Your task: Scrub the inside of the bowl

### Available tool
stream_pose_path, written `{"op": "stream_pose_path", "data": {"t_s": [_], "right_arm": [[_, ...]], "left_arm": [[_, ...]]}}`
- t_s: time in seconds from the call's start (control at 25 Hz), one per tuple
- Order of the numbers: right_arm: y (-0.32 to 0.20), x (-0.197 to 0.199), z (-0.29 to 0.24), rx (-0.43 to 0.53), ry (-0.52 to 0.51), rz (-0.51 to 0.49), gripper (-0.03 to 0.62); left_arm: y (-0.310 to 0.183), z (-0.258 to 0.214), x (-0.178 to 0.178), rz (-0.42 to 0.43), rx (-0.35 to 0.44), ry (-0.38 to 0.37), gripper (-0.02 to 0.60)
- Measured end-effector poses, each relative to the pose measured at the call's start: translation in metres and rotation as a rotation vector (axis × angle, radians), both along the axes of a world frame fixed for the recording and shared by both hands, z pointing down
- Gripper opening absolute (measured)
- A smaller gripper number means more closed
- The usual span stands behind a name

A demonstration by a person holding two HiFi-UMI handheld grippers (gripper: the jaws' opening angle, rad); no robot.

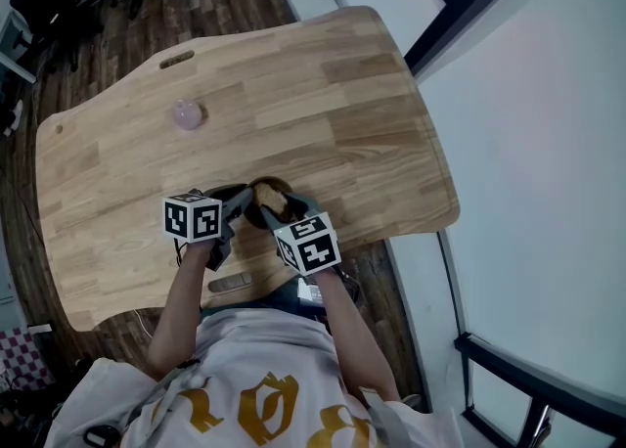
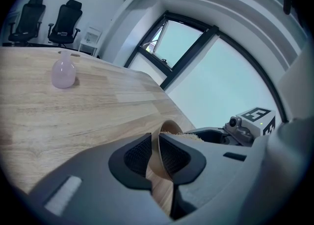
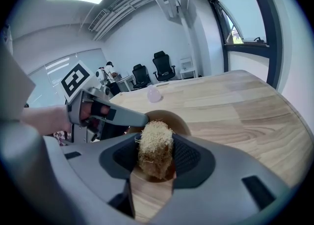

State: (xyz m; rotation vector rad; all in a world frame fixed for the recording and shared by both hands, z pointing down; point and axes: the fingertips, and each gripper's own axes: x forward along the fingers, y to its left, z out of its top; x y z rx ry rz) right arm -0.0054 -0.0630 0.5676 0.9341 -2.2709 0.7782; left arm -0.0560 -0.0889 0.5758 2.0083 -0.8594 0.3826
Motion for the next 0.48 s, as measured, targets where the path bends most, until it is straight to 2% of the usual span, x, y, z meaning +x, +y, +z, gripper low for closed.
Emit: {"op": "stream_pose_path", "data": {"t_s": [0.28, 0.48], "right_arm": [[0.007, -0.003, 0.007, -0.023, 0.021, -0.090, 0.183], [0.013, -0.008, 0.013, -0.037, 0.028, -0.139, 0.183]], "left_arm": [[-0.005, 0.003, 0.002, -0.009, -0.015, 0.024, 0.041], [-0.007, 0.007, 0.007, 0.024, -0.008, -0.022, 0.044]]}}
